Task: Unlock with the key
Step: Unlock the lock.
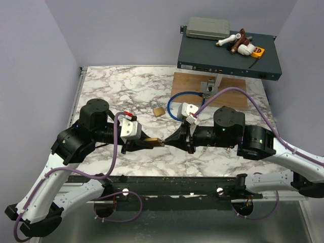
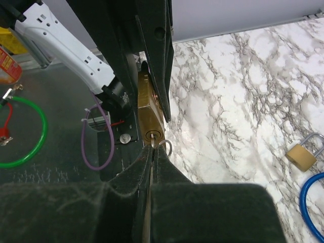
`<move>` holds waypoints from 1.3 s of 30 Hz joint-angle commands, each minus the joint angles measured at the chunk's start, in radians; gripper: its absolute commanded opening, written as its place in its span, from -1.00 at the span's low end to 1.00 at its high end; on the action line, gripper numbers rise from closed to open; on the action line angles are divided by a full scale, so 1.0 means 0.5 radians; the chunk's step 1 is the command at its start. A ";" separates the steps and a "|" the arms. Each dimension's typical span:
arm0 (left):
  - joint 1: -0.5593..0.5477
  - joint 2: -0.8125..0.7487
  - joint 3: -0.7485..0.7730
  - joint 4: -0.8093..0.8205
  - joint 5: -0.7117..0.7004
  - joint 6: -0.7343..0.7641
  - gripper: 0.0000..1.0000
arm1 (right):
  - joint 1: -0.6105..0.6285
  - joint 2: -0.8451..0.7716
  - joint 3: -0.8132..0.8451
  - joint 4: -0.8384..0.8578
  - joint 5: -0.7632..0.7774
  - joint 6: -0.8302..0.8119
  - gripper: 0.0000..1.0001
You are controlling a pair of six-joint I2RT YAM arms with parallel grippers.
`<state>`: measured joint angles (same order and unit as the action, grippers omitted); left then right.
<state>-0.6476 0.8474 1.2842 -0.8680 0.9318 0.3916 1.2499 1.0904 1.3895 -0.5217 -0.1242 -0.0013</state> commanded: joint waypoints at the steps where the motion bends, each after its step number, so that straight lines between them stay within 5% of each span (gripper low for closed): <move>1: 0.009 -0.044 0.035 0.200 0.051 -0.052 -1.00 | 0.004 0.023 0.000 0.030 0.024 -0.002 -0.98; 9: 0.006 -0.010 0.063 0.235 -0.003 -0.002 -1.00 | 0.003 0.109 -0.092 0.221 0.218 0.394 -0.99; 18: -0.071 -0.065 0.035 0.267 -0.367 0.457 -1.00 | 0.002 0.067 -0.195 0.273 0.647 1.021 -0.99; 27: -0.162 -0.061 0.019 0.325 -0.472 0.489 -1.00 | -0.001 -0.005 -0.270 0.414 0.507 1.132 -0.98; 33: -0.162 0.006 0.112 0.152 -0.337 0.205 -1.00 | -0.001 -0.195 -0.233 0.368 0.358 0.541 -0.11; 39: -0.156 0.107 0.234 -0.024 -0.126 0.058 -1.00 | 0.000 -0.187 -0.165 0.306 0.051 0.151 0.22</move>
<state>-0.7242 0.8787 1.3094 -0.8761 0.7349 0.5018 1.2480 0.9817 1.2629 -0.3672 0.0406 0.2539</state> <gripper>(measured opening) 0.178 0.584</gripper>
